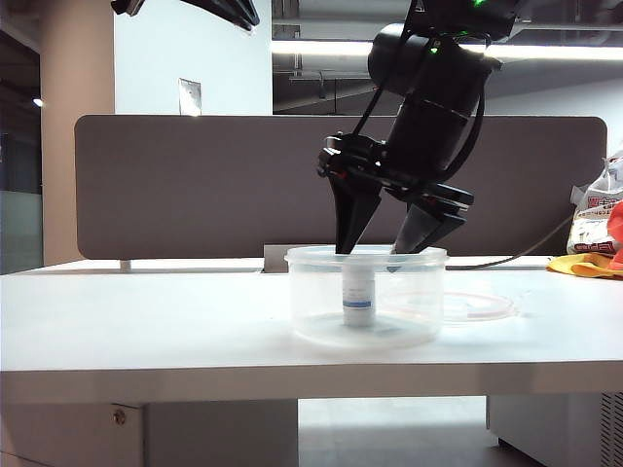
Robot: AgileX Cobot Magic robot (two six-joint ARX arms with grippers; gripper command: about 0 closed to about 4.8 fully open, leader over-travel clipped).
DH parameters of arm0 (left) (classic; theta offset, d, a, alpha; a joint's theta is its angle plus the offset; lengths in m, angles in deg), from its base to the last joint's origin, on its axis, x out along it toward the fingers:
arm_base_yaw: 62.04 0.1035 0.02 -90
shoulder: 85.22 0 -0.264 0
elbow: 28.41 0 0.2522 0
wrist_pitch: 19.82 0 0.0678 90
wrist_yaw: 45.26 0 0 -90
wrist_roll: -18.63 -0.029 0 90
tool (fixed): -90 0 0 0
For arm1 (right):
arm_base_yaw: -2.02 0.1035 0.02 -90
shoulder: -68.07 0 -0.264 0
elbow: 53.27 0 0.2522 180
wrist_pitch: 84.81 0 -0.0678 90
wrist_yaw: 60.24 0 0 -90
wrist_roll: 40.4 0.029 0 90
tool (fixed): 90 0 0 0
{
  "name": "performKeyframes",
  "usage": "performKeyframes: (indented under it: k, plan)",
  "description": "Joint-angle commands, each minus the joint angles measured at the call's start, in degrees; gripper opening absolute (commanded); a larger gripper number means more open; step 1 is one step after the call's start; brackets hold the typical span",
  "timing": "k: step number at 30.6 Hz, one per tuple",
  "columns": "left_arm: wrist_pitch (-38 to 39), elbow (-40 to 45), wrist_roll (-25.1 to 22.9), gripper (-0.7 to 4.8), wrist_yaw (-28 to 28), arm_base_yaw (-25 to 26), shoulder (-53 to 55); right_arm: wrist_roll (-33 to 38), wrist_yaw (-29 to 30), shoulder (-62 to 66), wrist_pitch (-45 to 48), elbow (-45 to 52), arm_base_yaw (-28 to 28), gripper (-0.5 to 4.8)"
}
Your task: Remove the lid of the round box, pick up the small white medicine bottle inside, and place it on the table.
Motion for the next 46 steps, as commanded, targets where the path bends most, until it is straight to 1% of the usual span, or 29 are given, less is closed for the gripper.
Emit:
performKeyframes:
  k: [1,7,10,14,16,18,27,30,33,34,35,40,41,44,46]
  plan:
    - [-0.55,-0.28,-0.48,0.22,-0.11,0.07,-0.20,0.04,-0.11,0.20,1.33,-0.26,0.11,3.37]
    - [-0.94,-0.28,-0.46,0.22,-0.11,0.07,-0.20,0.61,-0.11,0.20,2.91,-0.26,0.20,3.36]
    - [-0.94,-0.28,-0.48,0.22,-0.11,0.07,-0.20,1.09,-0.11,0.20,3.54,-0.26,0.24,3.22]
    - [-1.01,-0.28,-0.48,0.22,-0.11,0.07,-0.20,1.09,-0.33,0.20,4.11,-0.26,0.44,3.22]
    - [-1.07,-0.28,-0.48,0.22,-0.11,0.07,-0.20,1.09,-0.33,0.22,4.09,-0.26,0.44,2.96]
    - [-1.20,-0.28,-0.48,0.22,-0.11,0.07,-0.20,1.09,-0.31,0.22,4.20,-0.26,0.44,2.83]
    - [-1.14,-0.28,-0.48,0.22,-0.13,0.07,-0.20,1.31,0.04,2.40,4.00,-0.26,0.61,2.82]
    - [-1.16,-0.28,-0.52,0.22,-0.11,0.07,-0.20,1.31,-0.11,2.47,4.59,-0.28,0.74,2.62]
    - [-1.16,-0.28,-0.68,0.22,-0.11,0.07,-0.20,1.31,-0.13,2.47,5.01,-0.28,0.72,2.59]
    - [-1.16,-0.28,-0.68,0.22,-0.11,0.07,-0.20,1.31,-0.11,2.47,5.07,-0.28,0.72,2.50]
    - [-1.14,-0.28,-0.68,0.22,-0.11,0.07,-0.20,1.31,-0.11,2.47,5.22,-0.28,0.72,2.06]
    - [-1.05,-0.28,-0.68,0.22,-0.11,0.07,-0.20,1.29,-0.35,2.47,5.25,-0.28,0.72,1.89]
    - [-1.03,-0.28,-0.70,0.22,-0.11,0.07,-0.20,1.29,-0.33,2.47,5.25,-0.28,0.72,1.44]
    - [-1.03,-0.28,-0.81,0.22,-0.11,0.07,-0.20,1.27,-0.33,2.47,5.25,-0.28,0.72,1.31]
    - [-1.01,-0.28,-0.94,0.22,-0.11,0.07,-0.20,1.22,-0.33,2.47,5.25,-0.28,0.72,0.93]
